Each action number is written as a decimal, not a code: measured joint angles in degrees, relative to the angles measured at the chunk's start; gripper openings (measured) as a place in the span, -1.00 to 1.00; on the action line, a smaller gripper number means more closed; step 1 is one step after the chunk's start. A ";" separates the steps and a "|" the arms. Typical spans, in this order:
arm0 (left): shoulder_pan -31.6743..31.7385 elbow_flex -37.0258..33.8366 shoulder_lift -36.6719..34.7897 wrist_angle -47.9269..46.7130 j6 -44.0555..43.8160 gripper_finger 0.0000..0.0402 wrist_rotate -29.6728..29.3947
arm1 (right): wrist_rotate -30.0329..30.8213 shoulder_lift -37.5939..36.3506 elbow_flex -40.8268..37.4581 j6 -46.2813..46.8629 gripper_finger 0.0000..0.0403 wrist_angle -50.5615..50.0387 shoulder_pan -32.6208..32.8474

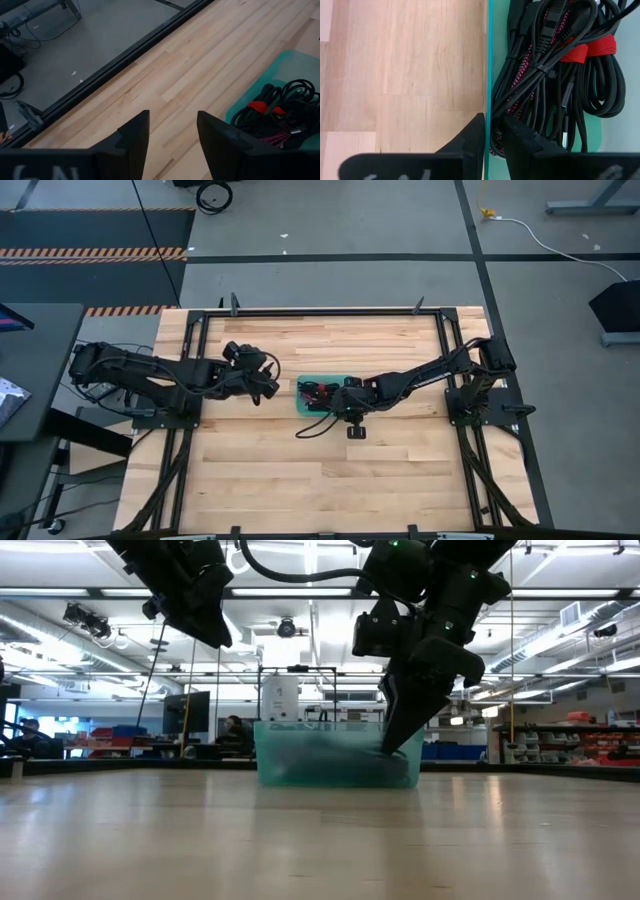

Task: Pick and place USB-C Cables
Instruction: Move the green bin to the center of the table, then return to Home Position

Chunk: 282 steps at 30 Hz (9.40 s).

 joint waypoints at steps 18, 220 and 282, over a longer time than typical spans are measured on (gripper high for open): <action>0.00 0.00 0.00 0.00 -0.02 -0.14 0.02 | -0.26 0.00 0.00 -0.31 -0.40 2.96 0.42; -10.56 -49.88 -60.70 53.92 37.91 -0.89 28.30 | -7.54 -99.84 -54.88 3.08 -0.98 17.34 1.95; -10.58 -49.90 -60.65 53.86 37.66 -0.92 25.49 | -10.44 -99.65 -60.52 0.07 -0.94 24.63 -4.24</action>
